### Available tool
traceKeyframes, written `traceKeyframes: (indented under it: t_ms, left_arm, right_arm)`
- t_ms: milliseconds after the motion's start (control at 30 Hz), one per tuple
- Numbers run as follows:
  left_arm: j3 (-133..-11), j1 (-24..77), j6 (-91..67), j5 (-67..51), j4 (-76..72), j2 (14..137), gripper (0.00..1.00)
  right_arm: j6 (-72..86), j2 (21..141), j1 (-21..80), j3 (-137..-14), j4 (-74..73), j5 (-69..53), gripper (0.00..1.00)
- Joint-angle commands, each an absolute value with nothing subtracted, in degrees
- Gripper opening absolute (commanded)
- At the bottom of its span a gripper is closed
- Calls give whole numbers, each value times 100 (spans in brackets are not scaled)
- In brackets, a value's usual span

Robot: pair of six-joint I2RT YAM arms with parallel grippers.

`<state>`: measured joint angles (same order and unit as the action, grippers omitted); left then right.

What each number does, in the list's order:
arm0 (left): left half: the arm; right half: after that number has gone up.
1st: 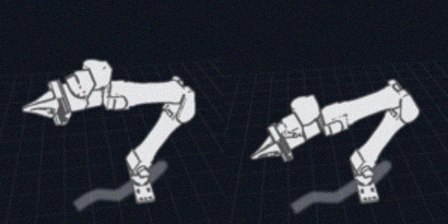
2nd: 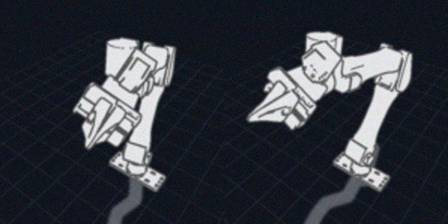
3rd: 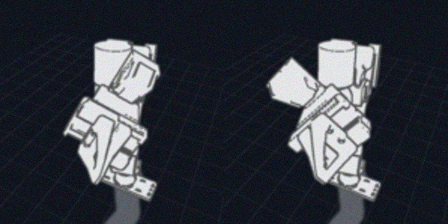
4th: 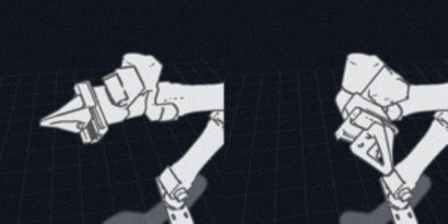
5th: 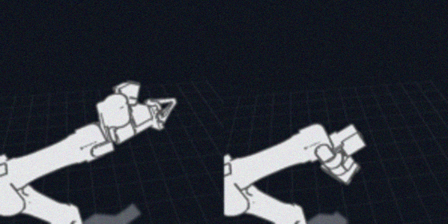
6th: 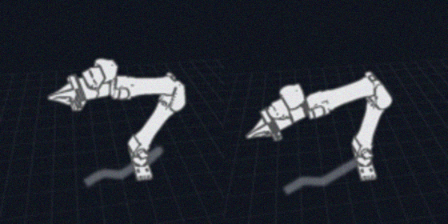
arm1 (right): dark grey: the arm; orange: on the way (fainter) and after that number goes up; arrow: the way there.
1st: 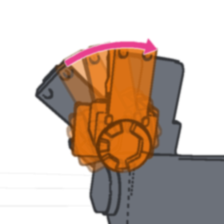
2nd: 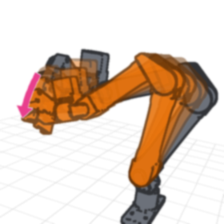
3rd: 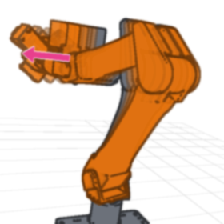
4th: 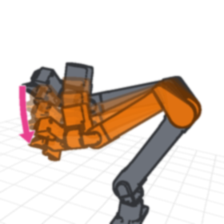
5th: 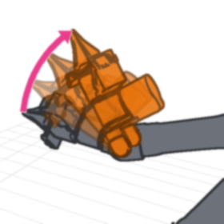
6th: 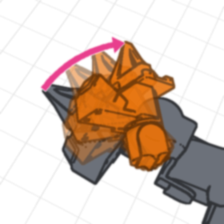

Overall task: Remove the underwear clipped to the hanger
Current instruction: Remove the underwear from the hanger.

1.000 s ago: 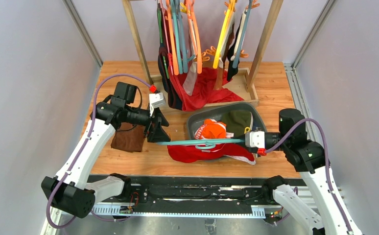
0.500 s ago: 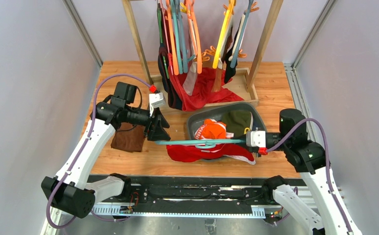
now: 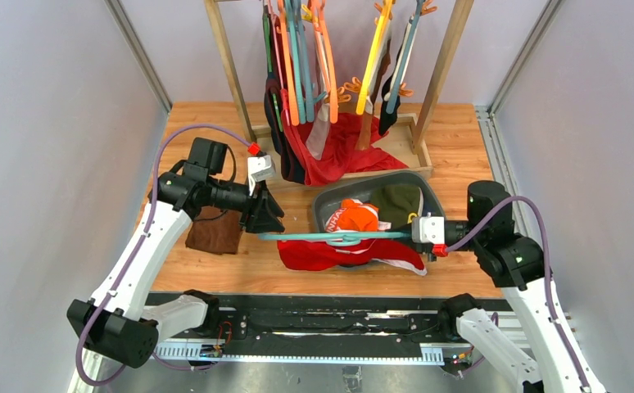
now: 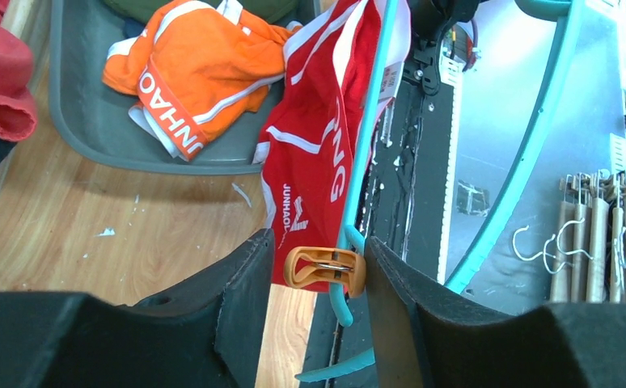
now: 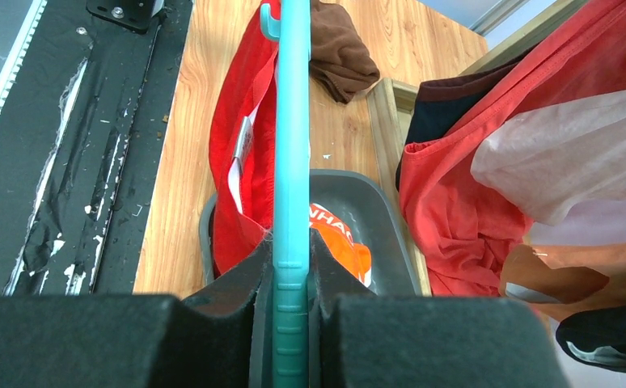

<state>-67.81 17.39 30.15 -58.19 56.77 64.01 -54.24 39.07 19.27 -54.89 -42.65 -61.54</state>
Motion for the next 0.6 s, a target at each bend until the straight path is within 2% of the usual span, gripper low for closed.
traceKeyframes:
  t_ms: [0,200,400,567]
  left_arm:
    - [-6966,1775,2965,-5952,5713,6336,47]
    - [-7066,1775,2968,-5966,5712,6335,40]
    - [-7268,1775,2860,-5999,5713,6402,29]
    - [-7264,1775,2850,-5965,5713,6367,27]
  right_arm:
    - [-5256,3915,2101,-5581,-3942,-6404,1]
    - [-4739,4040,2101,-5669,-3619,-6286,1]
    - [-4363,4304,2101,-5900,-3423,-6284,0]
    - [-4237,4417,2101,-6011,-3341,-6220,1]
